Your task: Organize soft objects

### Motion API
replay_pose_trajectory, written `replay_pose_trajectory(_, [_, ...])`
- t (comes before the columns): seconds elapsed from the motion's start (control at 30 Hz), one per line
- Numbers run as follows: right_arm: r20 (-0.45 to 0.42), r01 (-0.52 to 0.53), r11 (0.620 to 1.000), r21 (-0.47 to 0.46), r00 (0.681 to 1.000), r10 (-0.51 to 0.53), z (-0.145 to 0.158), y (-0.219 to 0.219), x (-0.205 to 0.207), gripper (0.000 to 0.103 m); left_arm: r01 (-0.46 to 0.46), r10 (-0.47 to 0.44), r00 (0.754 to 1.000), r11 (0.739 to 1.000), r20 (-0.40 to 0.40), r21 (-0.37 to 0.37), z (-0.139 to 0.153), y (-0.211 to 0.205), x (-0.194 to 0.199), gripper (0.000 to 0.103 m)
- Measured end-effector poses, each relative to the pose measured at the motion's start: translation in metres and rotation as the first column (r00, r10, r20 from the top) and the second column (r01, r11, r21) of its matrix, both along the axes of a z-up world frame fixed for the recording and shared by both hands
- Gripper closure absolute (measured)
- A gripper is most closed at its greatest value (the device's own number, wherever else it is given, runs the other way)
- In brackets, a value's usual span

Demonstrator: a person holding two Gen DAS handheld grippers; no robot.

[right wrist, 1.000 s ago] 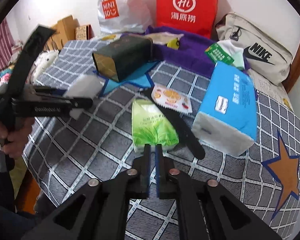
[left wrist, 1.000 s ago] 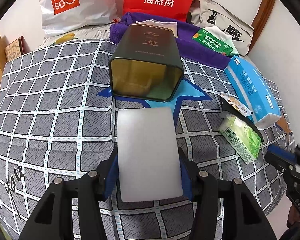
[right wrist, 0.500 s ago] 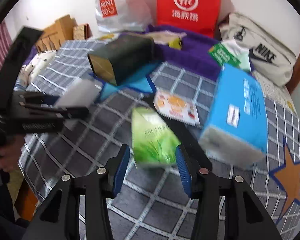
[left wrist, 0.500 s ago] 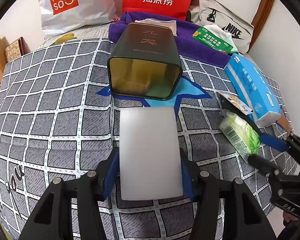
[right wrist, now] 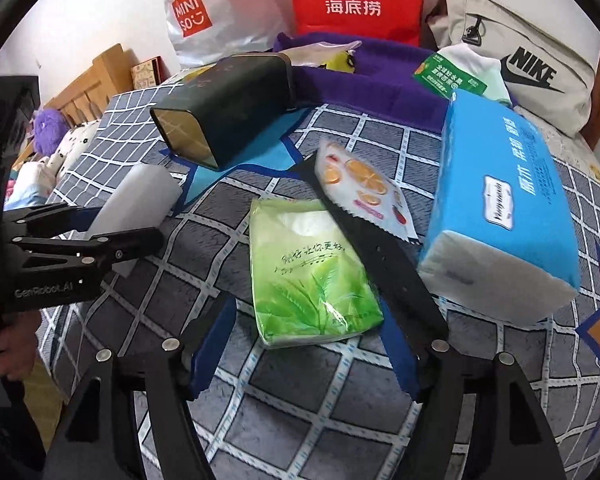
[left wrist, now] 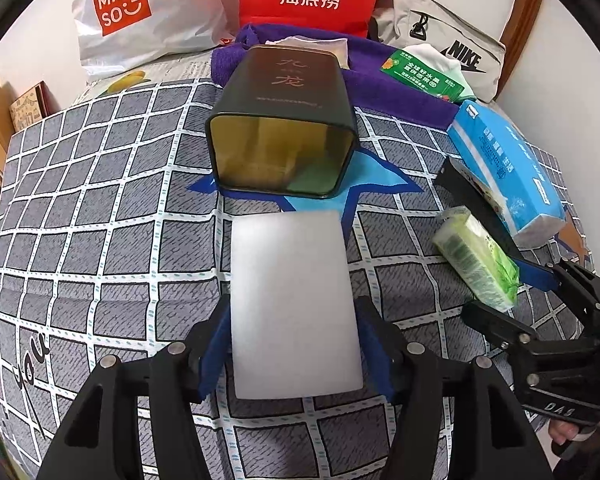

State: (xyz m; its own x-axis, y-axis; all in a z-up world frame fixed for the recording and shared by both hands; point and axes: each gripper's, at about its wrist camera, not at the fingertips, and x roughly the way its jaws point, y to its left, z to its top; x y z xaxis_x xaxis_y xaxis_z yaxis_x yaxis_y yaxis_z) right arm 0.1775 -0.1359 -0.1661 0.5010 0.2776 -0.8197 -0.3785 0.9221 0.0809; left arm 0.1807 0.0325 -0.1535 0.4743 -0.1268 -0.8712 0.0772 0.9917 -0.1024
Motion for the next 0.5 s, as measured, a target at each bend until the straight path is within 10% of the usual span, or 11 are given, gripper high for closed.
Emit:
replay_pose_trajectory(0.07, [0.028, 0.006, 1.000, -0.017, 1.000, -0.006, -0.001, 0.004, -0.003, 0.050, 0.001, -0.001, 1.000, 1.000, -0.001, 0.001, 0.000, 0.000, 0.000, 0.045])
replay_pose_trajectory(0.5, [0.035, -0.098, 0.993, 0.059, 0.995, 0.096, 0.019, 0.000, -0.046, 0.051, -0.008, 0.008, 1.000, 0.999, 0.001, -0.052, 0.009, 0.009, -0.014, 0.055])
